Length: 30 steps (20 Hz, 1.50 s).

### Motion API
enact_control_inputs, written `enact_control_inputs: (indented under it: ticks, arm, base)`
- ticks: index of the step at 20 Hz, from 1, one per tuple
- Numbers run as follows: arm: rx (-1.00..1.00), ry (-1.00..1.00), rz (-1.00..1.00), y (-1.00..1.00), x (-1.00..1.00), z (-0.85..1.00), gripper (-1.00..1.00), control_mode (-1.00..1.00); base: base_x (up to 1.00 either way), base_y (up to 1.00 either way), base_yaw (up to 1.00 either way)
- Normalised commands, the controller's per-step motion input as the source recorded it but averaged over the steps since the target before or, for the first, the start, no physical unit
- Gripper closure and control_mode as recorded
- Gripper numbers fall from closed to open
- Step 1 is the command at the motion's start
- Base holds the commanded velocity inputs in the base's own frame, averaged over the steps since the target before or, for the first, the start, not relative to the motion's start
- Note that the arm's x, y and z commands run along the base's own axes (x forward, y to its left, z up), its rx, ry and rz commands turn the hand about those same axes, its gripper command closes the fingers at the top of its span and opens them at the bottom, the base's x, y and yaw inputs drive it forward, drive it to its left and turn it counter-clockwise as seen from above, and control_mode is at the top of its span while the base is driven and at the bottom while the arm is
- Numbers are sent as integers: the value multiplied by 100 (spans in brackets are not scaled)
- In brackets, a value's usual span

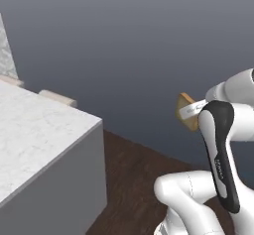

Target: Start the toaster. Once the lever pops up, take the bread to the plate on the dining counter.

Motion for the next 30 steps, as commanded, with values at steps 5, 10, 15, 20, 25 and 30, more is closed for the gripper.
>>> enact_control_inputs:
  ticks: [5, 10, 15, 20, 25, 30]
  arm:
    - [0, 0, 0, 0, 0, 0, 100, 100]
    - [0, 0, 0, 0, 0, 0, 100, 100]
    - [0, 0, 0, 0, 0, 0, 100, 100]
    - [0, 0, 0, 0, 0, 0, 100, 100]
    - [0, 0, 0, 0, 0, 0, 100, 100]
    - [0, 0, 0, 0, 0, 0, 100, 100]
  base:
    - [100, -29, 44]
    - [100, -28, 51]
    - [100, -50, 49]
    - [100, -58, 47]
    - [100, -49, 47]
    - [100, -71, 40]
